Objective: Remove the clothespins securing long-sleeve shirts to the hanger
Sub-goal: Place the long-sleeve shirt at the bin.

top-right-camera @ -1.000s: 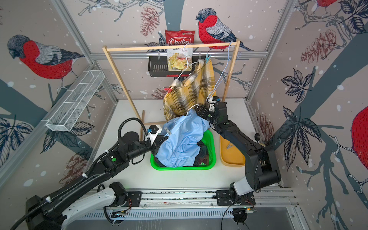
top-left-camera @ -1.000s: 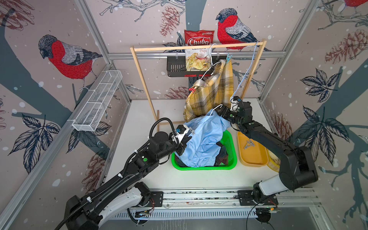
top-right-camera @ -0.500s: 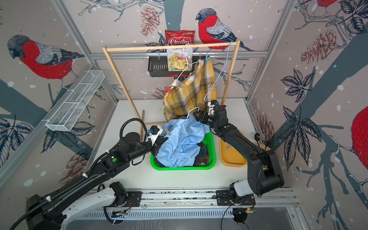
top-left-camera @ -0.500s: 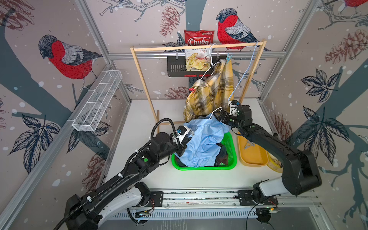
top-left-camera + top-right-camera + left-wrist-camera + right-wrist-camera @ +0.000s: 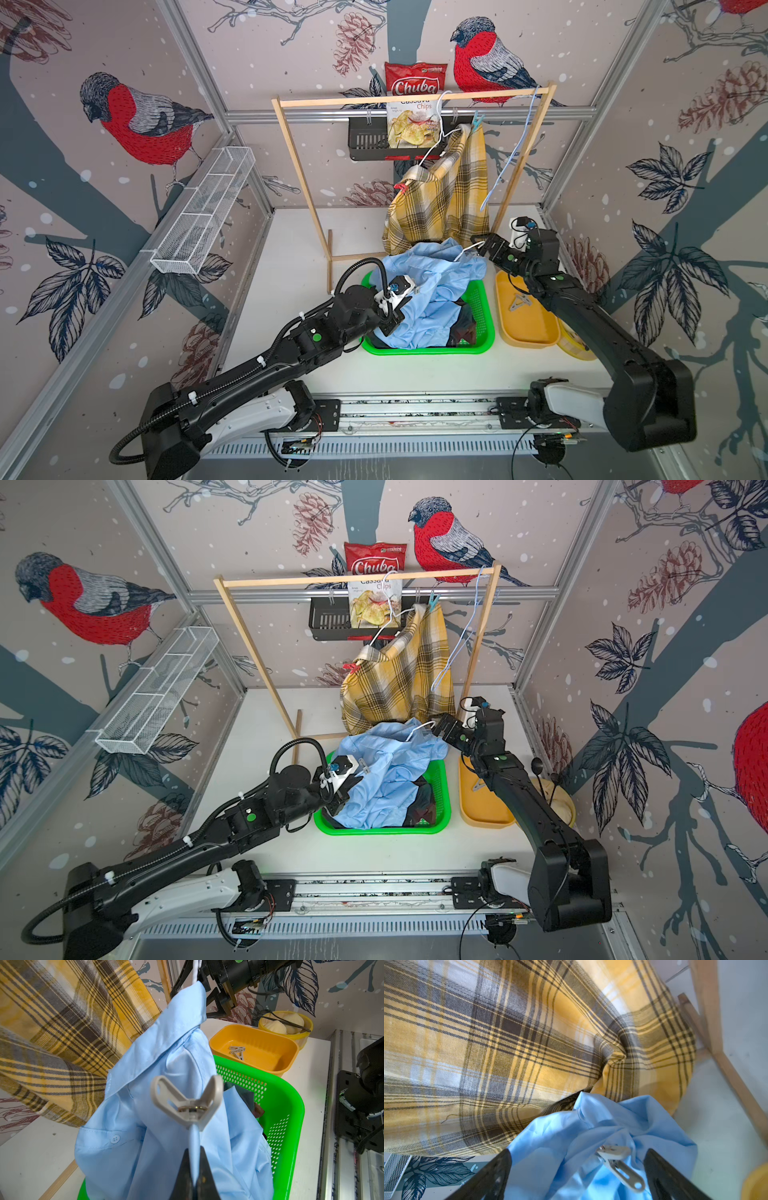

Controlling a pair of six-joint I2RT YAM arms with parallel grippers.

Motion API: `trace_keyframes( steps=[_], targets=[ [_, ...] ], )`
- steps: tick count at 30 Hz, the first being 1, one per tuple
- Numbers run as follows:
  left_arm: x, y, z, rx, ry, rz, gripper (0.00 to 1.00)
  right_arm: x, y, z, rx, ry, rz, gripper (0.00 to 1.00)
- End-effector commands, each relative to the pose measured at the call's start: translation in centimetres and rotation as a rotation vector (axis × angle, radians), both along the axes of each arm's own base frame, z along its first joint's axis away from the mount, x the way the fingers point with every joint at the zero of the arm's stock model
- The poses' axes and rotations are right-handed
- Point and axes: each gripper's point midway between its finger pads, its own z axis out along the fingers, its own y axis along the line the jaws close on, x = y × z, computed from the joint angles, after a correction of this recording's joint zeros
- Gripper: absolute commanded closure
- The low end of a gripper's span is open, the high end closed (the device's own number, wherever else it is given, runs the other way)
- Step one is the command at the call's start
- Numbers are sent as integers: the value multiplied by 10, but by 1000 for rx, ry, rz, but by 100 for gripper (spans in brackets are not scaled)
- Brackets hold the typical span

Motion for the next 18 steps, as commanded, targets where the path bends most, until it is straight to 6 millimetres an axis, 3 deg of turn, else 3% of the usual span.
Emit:
trace_keyframes(
  steps=[1,4,10,18],
  targets=[
    [0,-4,1,38,-86,22,100,-12,-20,-15,3,71,-55,1],
    [-7,-8,-10,110,-149,32,100,-22,-35,-29,34,131,-76,4],
    [-19,-18,-28,213,-253,35,100,-38,-46,-55,127,269,-61,18],
    [-25,-25,-43,254,-283,20,100,-44,-41,-65,280,305,-22,21]
  ],
)
